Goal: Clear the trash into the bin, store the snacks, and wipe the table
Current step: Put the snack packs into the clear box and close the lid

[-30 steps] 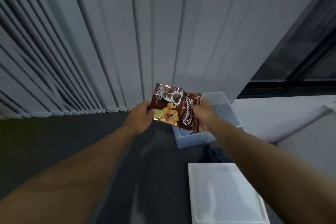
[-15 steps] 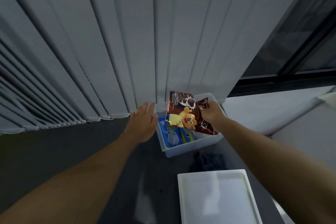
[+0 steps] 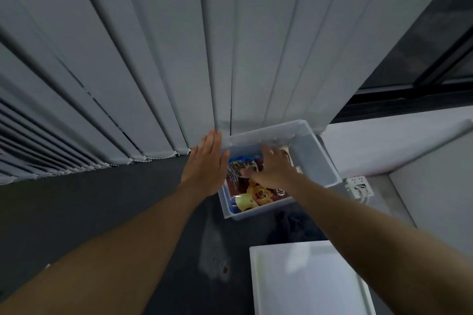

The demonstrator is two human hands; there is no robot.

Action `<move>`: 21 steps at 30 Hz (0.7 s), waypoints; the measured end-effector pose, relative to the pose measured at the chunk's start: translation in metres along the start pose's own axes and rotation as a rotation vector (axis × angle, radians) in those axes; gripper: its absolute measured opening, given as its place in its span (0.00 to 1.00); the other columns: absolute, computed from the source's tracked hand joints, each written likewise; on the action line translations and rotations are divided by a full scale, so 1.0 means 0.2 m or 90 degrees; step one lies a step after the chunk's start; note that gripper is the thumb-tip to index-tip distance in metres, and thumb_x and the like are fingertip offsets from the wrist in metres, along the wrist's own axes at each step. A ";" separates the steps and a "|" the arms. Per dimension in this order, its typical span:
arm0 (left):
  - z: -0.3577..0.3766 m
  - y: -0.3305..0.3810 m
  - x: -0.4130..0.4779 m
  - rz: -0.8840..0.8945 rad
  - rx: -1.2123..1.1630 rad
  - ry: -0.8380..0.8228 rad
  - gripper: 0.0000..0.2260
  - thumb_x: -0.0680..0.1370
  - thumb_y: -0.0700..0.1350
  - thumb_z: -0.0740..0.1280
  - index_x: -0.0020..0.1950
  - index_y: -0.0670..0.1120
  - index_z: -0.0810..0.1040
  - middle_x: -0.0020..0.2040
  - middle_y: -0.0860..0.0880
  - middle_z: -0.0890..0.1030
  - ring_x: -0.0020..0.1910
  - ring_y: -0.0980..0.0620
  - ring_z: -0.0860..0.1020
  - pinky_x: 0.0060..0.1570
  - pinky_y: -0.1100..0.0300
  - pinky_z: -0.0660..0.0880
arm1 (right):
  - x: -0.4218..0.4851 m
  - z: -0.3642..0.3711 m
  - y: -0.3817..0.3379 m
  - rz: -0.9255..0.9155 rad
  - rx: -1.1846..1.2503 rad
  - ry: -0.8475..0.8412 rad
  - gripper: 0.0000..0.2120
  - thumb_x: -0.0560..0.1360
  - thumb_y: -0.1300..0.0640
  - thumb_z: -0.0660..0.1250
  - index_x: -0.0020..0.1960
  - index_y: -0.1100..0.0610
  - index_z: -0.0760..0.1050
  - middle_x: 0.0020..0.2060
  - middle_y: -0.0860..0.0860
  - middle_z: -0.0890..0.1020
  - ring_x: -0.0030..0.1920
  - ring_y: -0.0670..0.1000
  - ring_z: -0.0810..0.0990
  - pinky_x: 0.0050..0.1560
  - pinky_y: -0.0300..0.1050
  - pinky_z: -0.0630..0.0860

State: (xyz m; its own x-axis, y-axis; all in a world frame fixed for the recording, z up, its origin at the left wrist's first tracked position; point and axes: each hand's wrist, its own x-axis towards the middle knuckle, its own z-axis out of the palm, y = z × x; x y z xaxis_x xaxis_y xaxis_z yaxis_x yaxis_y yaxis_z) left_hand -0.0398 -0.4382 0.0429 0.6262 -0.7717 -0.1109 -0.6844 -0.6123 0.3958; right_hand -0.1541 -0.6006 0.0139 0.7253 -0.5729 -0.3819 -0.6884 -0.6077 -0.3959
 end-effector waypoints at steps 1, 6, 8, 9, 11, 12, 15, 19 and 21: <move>0.01 0.00 0.01 -0.005 -0.003 0.004 0.27 0.85 0.54 0.44 0.82 0.46 0.44 0.82 0.47 0.46 0.81 0.48 0.45 0.79 0.48 0.48 | 0.01 0.02 -0.01 -0.003 -0.008 -0.065 0.59 0.59 0.17 0.60 0.79 0.46 0.44 0.78 0.55 0.58 0.76 0.62 0.60 0.71 0.65 0.66; 0.05 -0.01 0.02 -0.024 0.013 0.023 0.27 0.85 0.54 0.44 0.82 0.46 0.44 0.82 0.48 0.45 0.81 0.48 0.45 0.79 0.47 0.49 | 0.03 0.11 -0.06 0.013 -0.160 -0.264 0.61 0.62 0.16 0.52 0.79 0.49 0.30 0.79 0.58 0.34 0.78 0.66 0.38 0.75 0.71 0.48; 0.06 -0.01 0.03 -0.028 0.033 0.015 0.27 0.85 0.53 0.44 0.82 0.46 0.42 0.82 0.49 0.42 0.81 0.48 0.44 0.79 0.47 0.48 | 0.04 0.15 -0.07 0.028 -0.155 -0.264 0.59 0.65 0.17 0.52 0.78 0.50 0.27 0.77 0.59 0.30 0.76 0.67 0.32 0.74 0.72 0.45; 0.06 -0.02 0.03 -0.029 0.039 0.013 0.27 0.85 0.53 0.43 0.82 0.46 0.41 0.82 0.49 0.42 0.81 0.48 0.43 0.79 0.47 0.48 | 0.04 0.16 -0.07 0.033 -0.151 -0.257 0.58 0.66 0.18 0.52 0.78 0.51 0.27 0.77 0.60 0.30 0.76 0.67 0.31 0.74 0.73 0.45; 0.07 -0.02 0.03 -0.031 0.039 0.014 0.27 0.85 0.52 0.43 0.82 0.46 0.40 0.82 0.49 0.41 0.81 0.48 0.43 0.79 0.47 0.47 | 0.02 0.17 -0.08 0.033 -0.152 -0.240 0.58 0.67 0.19 0.52 0.77 0.51 0.26 0.77 0.60 0.30 0.76 0.68 0.31 0.73 0.73 0.44; 0.07 -0.02 0.03 -0.031 0.039 0.015 0.27 0.85 0.52 0.43 0.82 0.47 0.40 0.82 0.49 0.41 0.81 0.47 0.43 0.79 0.47 0.47 | 0.02 0.17 -0.08 0.032 -0.152 -0.236 0.58 0.68 0.19 0.52 0.77 0.52 0.26 0.77 0.60 0.30 0.76 0.68 0.31 0.73 0.73 0.44; 0.07 -0.02 0.03 -0.030 0.040 0.019 0.27 0.85 0.52 0.44 0.82 0.47 0.40 0.82 0.49 0.42 0.81 0.47 0.43 0.79 0.47 0.47 | 0.02 0.18 -0.08 0.034 -0.151 -0.231 0.57 0.68 0.20 0.52 0.78 0.52 0.26 0.77 0.60 0.30 0.76 0.67 0.31 0.73 0.73 0.44; 0.06 -0.01 0.02 -0.031 0.043 0.015 0.27 0.85 0.53 0.45 0.82 0.47 0.40 0.82 0.49 0.42 0.81 0.47 0.44 0.79 0.46 0.47 | 0.02 0.19 -0.08 0.038 -0.145 -0.226 0.57 0.68 0.20 0.53 0.78 0.51 0.26 0.77 0.59 0.29 0.76 0.67 0.31 0.72 0.73 0.44; 0.05 0.00 0.02 -0.037 0.067 0.012 0.27 0.85 0.53 0.45 0.82 0.47 0.40 0.82 0.49 0.43 0.81 0.46 0.45 0.79 0.45 0.48 | 0.01 0.18 -0.08 0.036 -0.127 -0.220 0.57 0.68 0.20 0.54 0.78 0.51 0.27 0.77 0.58 0.30 0.76 0.67 0.32 0.73 0.74 0.45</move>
State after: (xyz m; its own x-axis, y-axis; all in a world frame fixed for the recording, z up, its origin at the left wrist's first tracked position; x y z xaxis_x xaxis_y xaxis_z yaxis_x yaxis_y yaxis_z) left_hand -0.0402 -0.4425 0.0330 0.6722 -0.7317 -0.1132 -0.6814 -0.6712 0.2919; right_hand -0.1420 -0.5723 -0.0101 0.6180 -0.4111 -0.6701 -0.6882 -0.6949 -0.2084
